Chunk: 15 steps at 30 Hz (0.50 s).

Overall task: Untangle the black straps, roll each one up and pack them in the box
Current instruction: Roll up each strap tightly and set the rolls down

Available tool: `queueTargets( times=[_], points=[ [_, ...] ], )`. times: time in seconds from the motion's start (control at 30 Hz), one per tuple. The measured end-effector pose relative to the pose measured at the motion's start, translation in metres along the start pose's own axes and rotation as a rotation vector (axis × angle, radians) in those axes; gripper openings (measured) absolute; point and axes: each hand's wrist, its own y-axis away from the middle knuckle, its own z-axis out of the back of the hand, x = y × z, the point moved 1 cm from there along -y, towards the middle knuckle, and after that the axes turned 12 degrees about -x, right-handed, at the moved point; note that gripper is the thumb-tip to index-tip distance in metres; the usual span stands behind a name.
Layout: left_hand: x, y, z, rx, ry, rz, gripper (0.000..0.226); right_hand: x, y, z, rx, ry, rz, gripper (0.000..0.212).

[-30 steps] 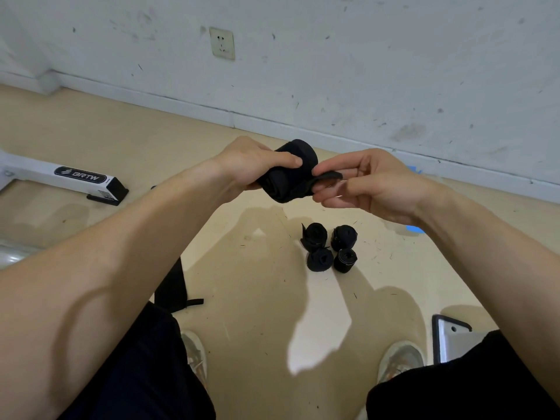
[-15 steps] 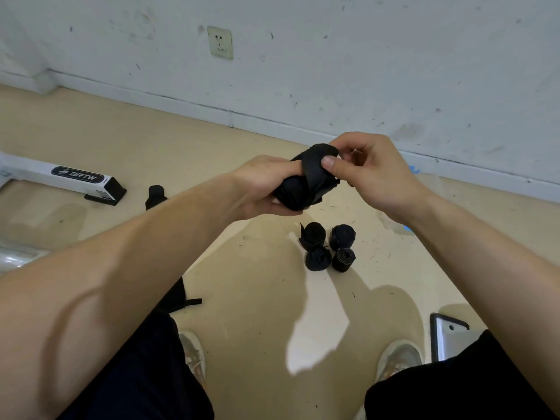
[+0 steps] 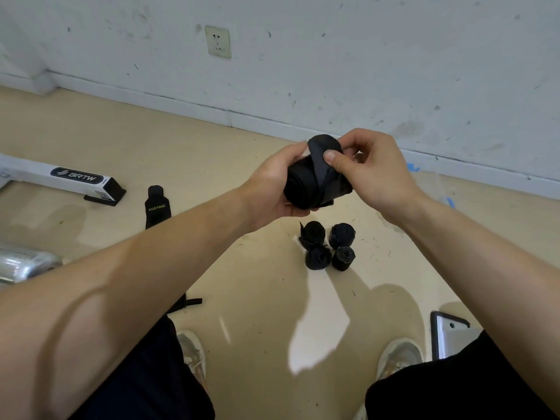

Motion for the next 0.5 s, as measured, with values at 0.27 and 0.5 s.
queueTargets(
  times=[0.27,0.5],
  points=[
    [0.0001,0.0,0.0029,0.038,-0.209,-0.197,0.02,-0.0009,0.0002,0.0007,0.007,-0.083,-0.101,0.014],
    [-0.0021,0.0046,0.0016,0.036,-0.263,-0.259,0.019,-0.0004,0.0023,0.0039,0.084,-0.178,-0.253,0.024]
  ],
)
